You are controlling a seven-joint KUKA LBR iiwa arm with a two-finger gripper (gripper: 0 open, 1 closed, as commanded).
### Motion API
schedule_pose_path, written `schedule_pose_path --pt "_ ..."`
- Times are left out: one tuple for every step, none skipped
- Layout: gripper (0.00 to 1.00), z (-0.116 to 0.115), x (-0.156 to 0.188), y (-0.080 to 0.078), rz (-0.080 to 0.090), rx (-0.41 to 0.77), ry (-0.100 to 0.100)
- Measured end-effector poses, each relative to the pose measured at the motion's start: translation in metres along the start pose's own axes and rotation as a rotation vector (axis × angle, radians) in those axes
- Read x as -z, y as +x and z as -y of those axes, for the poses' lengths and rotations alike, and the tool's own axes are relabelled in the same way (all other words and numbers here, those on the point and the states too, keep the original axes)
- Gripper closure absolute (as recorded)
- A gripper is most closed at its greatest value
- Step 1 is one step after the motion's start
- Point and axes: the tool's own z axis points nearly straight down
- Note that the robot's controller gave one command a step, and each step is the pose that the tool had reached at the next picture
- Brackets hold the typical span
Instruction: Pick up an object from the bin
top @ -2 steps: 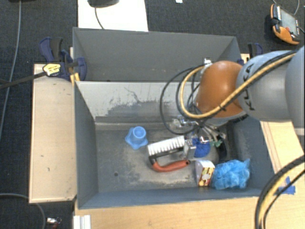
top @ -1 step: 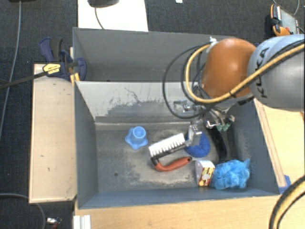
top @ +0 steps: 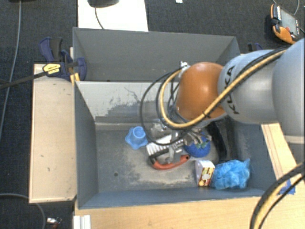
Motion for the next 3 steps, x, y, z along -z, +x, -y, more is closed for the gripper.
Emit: schedule_pose_path --pt "0.0 0.026 -0.028 -0.01 0.021 0.086 0.012" --pt "1.0 0.017 -0.028 0.005 0.011 0.028 0.004" --pt "1.0 0.017 -0.028 0.005 0.011 0.029 0.004"
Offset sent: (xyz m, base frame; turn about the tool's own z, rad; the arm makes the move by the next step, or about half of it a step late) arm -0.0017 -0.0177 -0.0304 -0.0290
